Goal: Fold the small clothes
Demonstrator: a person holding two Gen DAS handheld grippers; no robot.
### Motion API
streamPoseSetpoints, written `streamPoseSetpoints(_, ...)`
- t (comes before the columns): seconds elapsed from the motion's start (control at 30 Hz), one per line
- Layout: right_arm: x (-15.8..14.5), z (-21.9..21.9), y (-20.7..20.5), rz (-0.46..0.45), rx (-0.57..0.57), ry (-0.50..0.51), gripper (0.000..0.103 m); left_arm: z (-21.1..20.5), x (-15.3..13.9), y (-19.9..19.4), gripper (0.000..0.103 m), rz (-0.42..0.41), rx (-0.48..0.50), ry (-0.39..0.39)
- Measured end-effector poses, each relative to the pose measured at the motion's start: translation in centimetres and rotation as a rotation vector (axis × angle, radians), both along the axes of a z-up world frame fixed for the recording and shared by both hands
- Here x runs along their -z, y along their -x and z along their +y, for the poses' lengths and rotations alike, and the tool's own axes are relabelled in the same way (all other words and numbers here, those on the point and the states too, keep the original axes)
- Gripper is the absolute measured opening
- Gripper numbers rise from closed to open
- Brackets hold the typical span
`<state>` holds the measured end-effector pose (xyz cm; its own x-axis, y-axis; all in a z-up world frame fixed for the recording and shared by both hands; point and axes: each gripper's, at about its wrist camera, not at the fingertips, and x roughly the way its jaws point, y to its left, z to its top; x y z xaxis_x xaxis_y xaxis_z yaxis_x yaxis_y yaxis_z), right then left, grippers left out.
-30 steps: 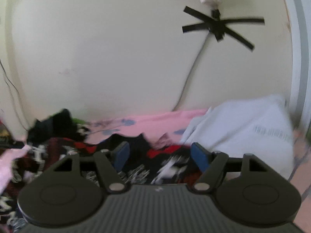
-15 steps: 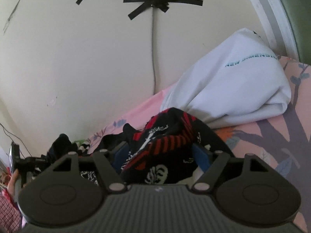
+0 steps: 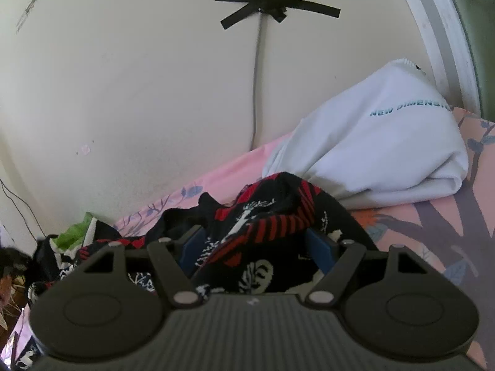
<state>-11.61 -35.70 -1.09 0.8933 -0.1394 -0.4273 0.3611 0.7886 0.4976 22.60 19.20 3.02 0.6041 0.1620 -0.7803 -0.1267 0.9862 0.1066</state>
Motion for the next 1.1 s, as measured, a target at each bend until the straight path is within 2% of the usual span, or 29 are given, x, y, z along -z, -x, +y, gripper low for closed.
streamPoseSetpoints(0.13,0.0,0.2,0.2,0.020,0.007,-0.009,0.074,-1.7,0.4,5.6,0.057,0.039,0.131,0.040)
streamPoseSetpoints(0.27,-0.2,1.0,0.2,0.013,-0.029,0.032,0.077,-4.3,-2.2,9.1,0.057,0.036,0.263,0.170)
streamPoseSetpoints(0.33,-0.2,1.1,0.0,0.021,-0.032,0.035,0.077,-6.7,-3.7,9.6,0.059,0.004,0.339,0.184)
streamPoseSetpoints(0.4,-0.2,0.9,0.1,0.012,-0.028,0.029,0.077,-9.3,-4.5,8.8,0.063,-0.028,0.406,0.171)
streamPoseSetpoints(0.47,-0.2,0.7,0.3,-0.006,-0.025,0.019,0.077,-13.2,-4.7,7.5,0.068,-0.056,0.461,0.120)
streamPoseSetpoints(0.5,-0.2,0.6,0.4,-0.013,-0.023,0.014,0.077,-14.7,-4.4,6.4,0.075,-0.063,0.479,0.092)
streamPoseSetpoints(0.57,-0.1,0.5,0.4,-0.019,-0.024,0.006,0.077,-18.0,-3.5,4.1,0.081,-0.073,0.495,0.023)
streamPoseSetpoints(0.67,-0.1,0.4,0.4,-0.028,-0.036,-0.001,0.078,-21.8,-1.0,0.8,0.081,-0.045,0.493,-0.051)
streamPoseSetpoints(0.7,-0.1,0.4,0.3,-0.030,-0.042,-0.003,0.078,-22.9,0.0,0.0,0.079,-0.033,0.493,-0.079)
streamPoseSetpoints(0.73,-0.1,0.3,0.3,-0.032,-0.045,-0.004,0.078,-23.9,1.1,-0.8,0.072,-0.023,0.493,-0.116)
streamPoseSetpoints(0.8,-0.1,0.2,0.3,-0.033,-0.047,-0.014,0.079,-25.0,3.0,-1.8,0.013,0.005,0.484,-0.182)
streamPoseSetpoints(0.83,-0.1,0.2,0.3,-0.035,-0.046,-0.017,0.079,-25.0,3.4,-2.2,0.012,0.011,0.460,-0.186)
streamPoseSetpoints(0.9,-0.1,0.2,0.4,-0.041,-0.047,-0.022,0.079,-23.8,2.3,-2.3,0.010,-0.018,0.416,-0.124)
streamPoseSetpoints(1.0,-0.1,0.2,0.3,-0.039,-0.046,-0.024,0.079,-20.7,-1.4,-1.6,0.010,-0.104,0.352,-0.072)
streamPoseSetpoints(1.1,-0.1,0.3,0.4,-0.043,-0.043,-0.022,0.079,-15.0,-6.2,0.1,0.010,-0.192,0.293,-0.031)
